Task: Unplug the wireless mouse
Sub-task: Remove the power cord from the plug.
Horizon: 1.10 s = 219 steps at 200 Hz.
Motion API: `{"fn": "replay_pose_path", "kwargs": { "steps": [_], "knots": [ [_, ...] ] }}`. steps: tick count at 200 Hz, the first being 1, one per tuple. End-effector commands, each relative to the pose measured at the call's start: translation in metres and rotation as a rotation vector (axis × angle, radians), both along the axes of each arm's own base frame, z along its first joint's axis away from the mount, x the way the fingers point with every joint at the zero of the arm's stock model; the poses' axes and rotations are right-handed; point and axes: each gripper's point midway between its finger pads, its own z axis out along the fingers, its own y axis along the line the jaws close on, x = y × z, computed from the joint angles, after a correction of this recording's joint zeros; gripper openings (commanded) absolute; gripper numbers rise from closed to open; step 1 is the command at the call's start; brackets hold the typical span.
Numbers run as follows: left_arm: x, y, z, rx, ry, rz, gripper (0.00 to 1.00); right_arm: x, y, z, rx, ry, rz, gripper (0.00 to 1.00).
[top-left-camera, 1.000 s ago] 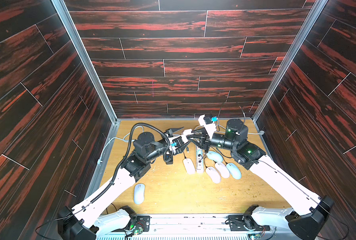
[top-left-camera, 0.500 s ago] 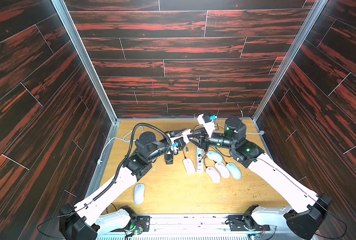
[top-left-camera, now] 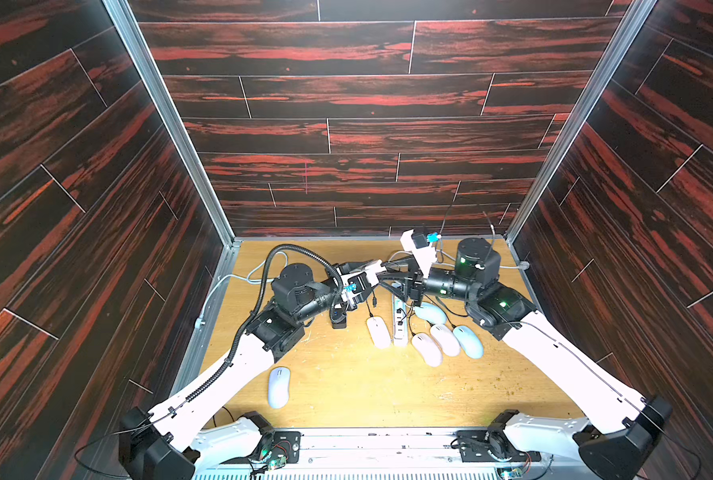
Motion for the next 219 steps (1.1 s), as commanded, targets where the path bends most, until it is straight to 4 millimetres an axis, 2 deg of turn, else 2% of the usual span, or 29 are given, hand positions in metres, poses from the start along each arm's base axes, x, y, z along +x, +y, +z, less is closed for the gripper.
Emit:
{"fn": "replay_pose_path", "kwargs": {
  "steps": [1,29,57,91,129,144,174,219],
  "knots": [
    [-0.013,-0.001,0.021,-0.051,0.012,-0.049,0.00,-0.010,-0.011,0.007,0.009,-0.038,0.059,0.48],
    [-0.019,-0.004,0.023,-0.035,0.036,-0.087,0.00,-0.014,-0.027,0.013,-0.006,-0.069,0.085,0.48],
    [-0.022,-0.005,0.022,-0.020,0.041,-0.105,0.00,-0.012,-0.031,0.016,-0.006,-0.065,0.080,0.46],
    [-0.014,-0.002,0.019,-0.020,0.041,-0.059,0.00,-0.025,-0.032,0.024,0.013,-0.072,0.127,0.45],
    [-0.012,-0.003,0.013,0.020,0.060,-0.056,0.00,-0.033,-0.048,0.042,0.030,-0.135,0.046,0.45],
    [-0.015,-0.005,0.009,0.043,0.069,-0.078,0.00,-0.030,-0.044,0.042,0.022,-0.108,0.059,0.46],
    [-0.019,-0.009,0.008,0.042,0.074,-0.115,0.00,-0.015,-0.031,0.026,-0.031,0.001,0.092,0.46],
    [-0.018,-0.010,0.003,0.059,0.079,-0.118,0.00,-0.014,-0.021,0.016,-0.039,0.055,0.138,0.44]
  ]
}}
